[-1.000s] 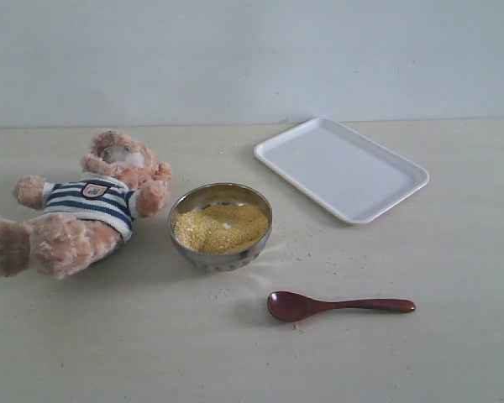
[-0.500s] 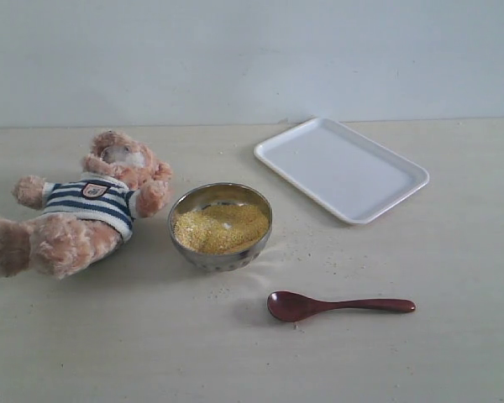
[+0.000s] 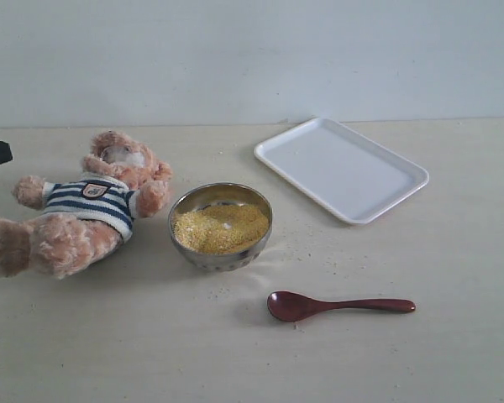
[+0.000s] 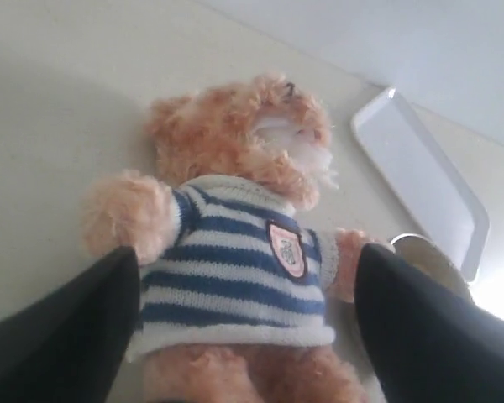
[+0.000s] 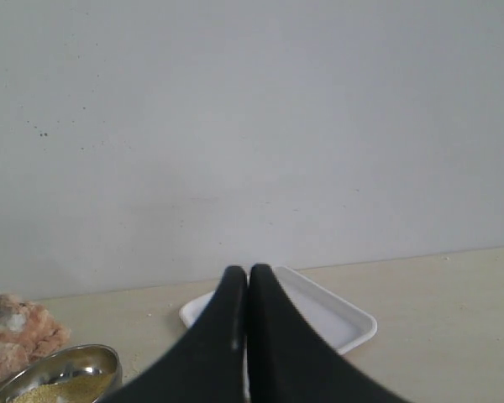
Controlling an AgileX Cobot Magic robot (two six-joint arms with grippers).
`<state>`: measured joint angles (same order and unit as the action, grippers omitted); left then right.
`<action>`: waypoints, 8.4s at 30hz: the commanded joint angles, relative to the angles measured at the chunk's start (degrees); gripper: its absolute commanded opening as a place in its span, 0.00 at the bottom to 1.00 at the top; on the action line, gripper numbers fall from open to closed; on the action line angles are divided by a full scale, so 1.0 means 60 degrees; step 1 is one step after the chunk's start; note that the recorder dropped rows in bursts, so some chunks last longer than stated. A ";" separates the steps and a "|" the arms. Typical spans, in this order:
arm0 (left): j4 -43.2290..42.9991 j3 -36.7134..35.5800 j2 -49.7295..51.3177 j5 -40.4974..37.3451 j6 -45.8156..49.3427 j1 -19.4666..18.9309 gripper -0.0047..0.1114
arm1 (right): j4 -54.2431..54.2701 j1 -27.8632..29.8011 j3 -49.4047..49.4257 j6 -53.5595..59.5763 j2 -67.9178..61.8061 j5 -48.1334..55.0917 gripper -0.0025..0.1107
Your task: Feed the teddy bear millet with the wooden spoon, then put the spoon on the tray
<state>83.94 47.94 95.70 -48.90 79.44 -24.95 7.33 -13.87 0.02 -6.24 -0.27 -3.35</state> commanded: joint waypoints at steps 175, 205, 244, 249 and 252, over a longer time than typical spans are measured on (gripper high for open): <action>-0.2574 -0.3382 -0.1428 -0.3510 -0.0331 -0.1325 0.10 | 0.0304 -0.2148 -0.9574 0.7355 -1.5365 0.9218 0.52; -0.2574 -0.3382 -0.1428 -0.3510 -0.0311 -0.1325 0.10 | 0.1710 -0.1206 -1.0037 0.9617 -1.8088 0.7669 0.52; -0.2574 -0.3382 -0.1428 -0.3510 -0.0311 -0.1325 0.10 | 0.0877 -0.2670 -0.8268 0.3433 -1.5721 0.6704 0.48; -0.2574 -0.3382 -0.1428 -0.3510 -0.0311 -0.1325 0.10 | 0.0882 -0.2670 -0.6901 0.3414 -1.5117 0.5608 0.48; -0.2574 -0.3382 -0.1428 -0.3510 -0.0311 -0.1325 0.10 | 0.0882 -0.2670 -0.6475 0.3434 -1.5117 0.5318 0.48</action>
<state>68.13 27.90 87.67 -68.56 77.13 -32.59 12.99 -29.87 -40.92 14.41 -91.77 30.99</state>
